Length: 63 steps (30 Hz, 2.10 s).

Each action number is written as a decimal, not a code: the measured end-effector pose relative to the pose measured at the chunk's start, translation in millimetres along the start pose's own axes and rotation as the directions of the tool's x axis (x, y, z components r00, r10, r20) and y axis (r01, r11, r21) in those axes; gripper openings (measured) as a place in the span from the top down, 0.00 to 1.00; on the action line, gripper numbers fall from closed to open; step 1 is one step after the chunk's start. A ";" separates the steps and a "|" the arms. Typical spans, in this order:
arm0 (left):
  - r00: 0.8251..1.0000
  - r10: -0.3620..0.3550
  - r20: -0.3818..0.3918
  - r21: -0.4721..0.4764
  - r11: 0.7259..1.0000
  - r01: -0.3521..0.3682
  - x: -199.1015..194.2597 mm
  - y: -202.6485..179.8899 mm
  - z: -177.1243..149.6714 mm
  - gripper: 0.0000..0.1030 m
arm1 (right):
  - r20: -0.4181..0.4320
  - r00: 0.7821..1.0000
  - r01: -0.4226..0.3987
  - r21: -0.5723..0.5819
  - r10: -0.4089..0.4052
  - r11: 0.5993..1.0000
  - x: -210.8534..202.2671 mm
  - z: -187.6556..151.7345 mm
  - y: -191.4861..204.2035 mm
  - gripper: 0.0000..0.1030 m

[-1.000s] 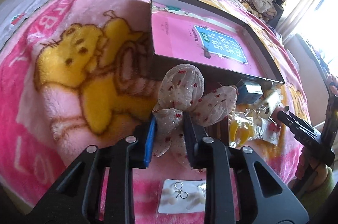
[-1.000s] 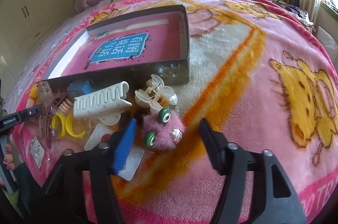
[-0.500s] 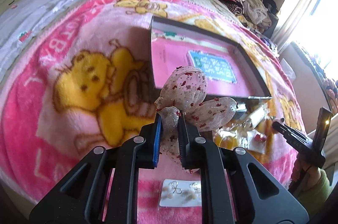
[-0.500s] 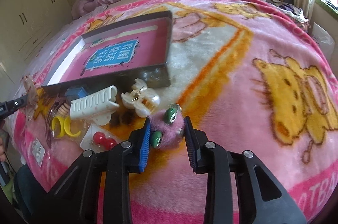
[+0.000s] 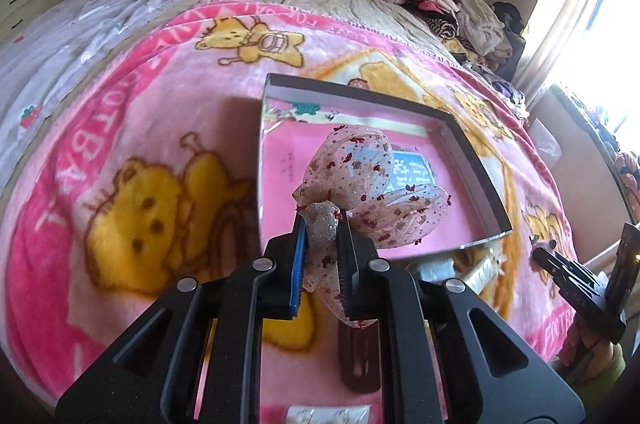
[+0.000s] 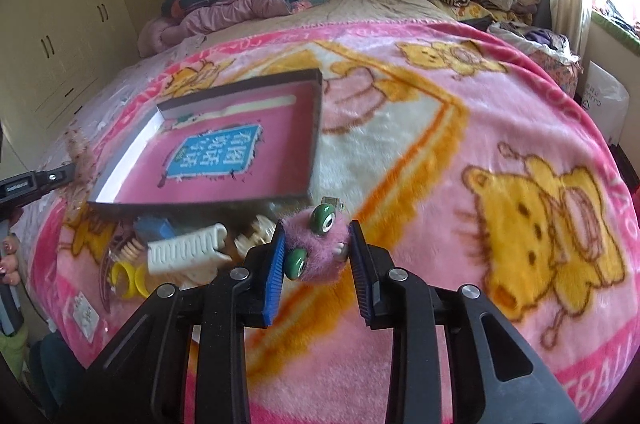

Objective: Organize jewelry
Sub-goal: 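Carry the bow clip into the box with the left gripper while the right drops the pom-pom there, then move the left gripper to the brown oval clip while the right approaches the red earring card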

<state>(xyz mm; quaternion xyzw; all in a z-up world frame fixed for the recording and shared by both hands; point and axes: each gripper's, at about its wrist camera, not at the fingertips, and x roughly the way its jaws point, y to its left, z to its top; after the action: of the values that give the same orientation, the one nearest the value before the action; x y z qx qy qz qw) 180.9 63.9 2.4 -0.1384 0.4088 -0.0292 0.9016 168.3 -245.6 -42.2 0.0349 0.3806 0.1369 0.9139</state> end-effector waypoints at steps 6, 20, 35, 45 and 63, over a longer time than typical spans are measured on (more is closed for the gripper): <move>1.000 0.018 -0.017 0.007 1.000 -0.018 21.5 -6.0 10.1 0.92 | 0.030 0.999 -0.027 -0.033 0.028 0.999 6.9 25.2 14.6 0.72; 0.998 0.039 -0.057 0.031 0.999 -0.037 58.0 -8.4 19.1 0.91 | -0.009 0.997 -0.071 -0.115 0.070 0.991 53.7 60.7 52.7 0.72; 0.994 0.073 -0.081 0.072 0.995 -0.068 68.4 -3.4 18.4 0.72 | -0.075 0.997 -0.032 -0.123 0.022 0.992 95.6 66.4 53.3 0.72; 0.995 0.081 -0.052 0.072 0.994 -0.077 49.9 -0.8 17.4 0.45 | -0.088 0.996 -0.022 -0.108 0.012 0.994 96.9 63.0 49.3 0.62; 0.997 0.081 -0.002 0.037 0.996 -0.081 -0.8 1.6 -0.7 0.26 | 0.024 1.000 0.000 -0.093 0.002 0.996 25.8 51.5 38.6 0.24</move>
<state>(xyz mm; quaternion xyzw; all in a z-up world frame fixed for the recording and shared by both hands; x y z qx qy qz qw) 179.7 65.4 2.1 -0.1053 0.4150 -0.0004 0.9037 213.3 -199.3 -16.9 -0.0060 0.3629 0.1546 0.9189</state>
